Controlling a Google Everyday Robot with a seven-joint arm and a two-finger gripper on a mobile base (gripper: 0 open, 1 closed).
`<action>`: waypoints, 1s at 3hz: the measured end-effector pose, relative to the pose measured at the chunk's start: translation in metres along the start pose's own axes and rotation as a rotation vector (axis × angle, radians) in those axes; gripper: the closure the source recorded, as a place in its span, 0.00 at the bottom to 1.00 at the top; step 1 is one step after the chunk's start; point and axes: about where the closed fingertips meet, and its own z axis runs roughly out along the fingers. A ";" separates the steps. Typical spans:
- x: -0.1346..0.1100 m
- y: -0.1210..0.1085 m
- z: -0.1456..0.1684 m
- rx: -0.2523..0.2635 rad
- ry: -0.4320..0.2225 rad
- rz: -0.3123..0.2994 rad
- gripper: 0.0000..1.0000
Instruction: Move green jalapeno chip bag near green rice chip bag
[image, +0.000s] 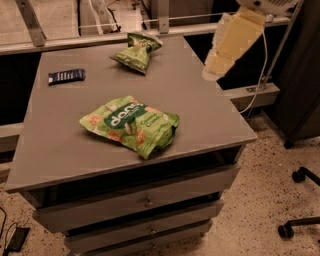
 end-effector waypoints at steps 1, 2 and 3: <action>-0.033 -0.041 0.064 0.013 -0.124 0.013 0.00; -0.059 -0.069 0.130 -0.007 -0.189 0.043 0.00; -0.059 -0.069 0.131 -0.007 -0.189 0.043 0.00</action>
Offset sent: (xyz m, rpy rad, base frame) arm 0.2037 0.1297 -0.0510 0.2556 0.0004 0.0947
